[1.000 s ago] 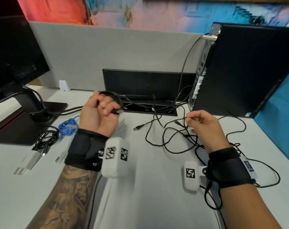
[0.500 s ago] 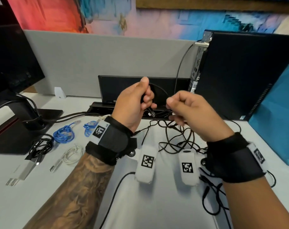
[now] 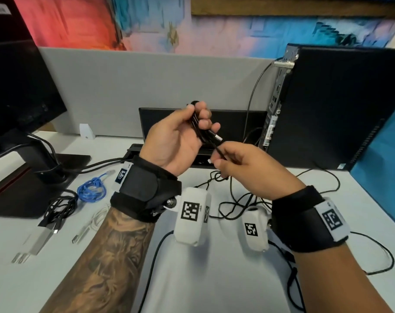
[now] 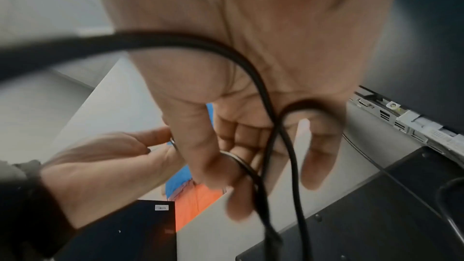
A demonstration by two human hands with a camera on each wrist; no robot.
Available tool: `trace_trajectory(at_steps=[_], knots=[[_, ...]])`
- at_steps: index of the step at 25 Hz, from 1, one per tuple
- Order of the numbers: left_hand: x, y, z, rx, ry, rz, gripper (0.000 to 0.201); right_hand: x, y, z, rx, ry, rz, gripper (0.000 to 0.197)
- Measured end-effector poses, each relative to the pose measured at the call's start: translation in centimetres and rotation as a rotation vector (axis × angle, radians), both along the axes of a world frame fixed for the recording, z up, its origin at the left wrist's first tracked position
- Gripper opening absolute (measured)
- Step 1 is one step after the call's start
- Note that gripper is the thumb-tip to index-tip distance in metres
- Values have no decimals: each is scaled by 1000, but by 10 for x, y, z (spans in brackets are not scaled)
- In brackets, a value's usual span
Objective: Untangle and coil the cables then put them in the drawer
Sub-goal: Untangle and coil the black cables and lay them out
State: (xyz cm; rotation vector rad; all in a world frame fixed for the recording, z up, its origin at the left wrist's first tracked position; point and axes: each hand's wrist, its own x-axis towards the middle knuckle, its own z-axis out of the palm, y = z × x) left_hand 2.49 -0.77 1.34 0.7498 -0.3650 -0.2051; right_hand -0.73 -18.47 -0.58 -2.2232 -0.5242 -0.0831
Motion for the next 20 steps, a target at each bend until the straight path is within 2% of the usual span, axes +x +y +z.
trace_trajectory(at_steps=[3,6,8,11,12,14,18,20], knots=[[3,0,-3,-15,-7,181,23,2,-3,-6,-84,-1,-40,16],[6,0,-8,16,-29,292,22,3,0,-8,-74,11,-58,18],[6,-1,-12,185,-117,403,21,-1,1,-1,-75,-5,-35,18],[1,-7,-17,641,-368,581,19,-11,-1,13,-57,-94,-32,26],[-1,-8,-19,792,-439,597,18,-13,-3,17,-8,-131,-50,27],[-4,-10,-21,1036,-519,524,17,-13,-8,22,101,-199,-84,26],[-13,-18,-18,1310,-519,313,13,-4,-21,17,238,-232,-228,22],[-15,-18,-18,1458,-557,318,27,0,-32,17,312,-260,-335,20]])
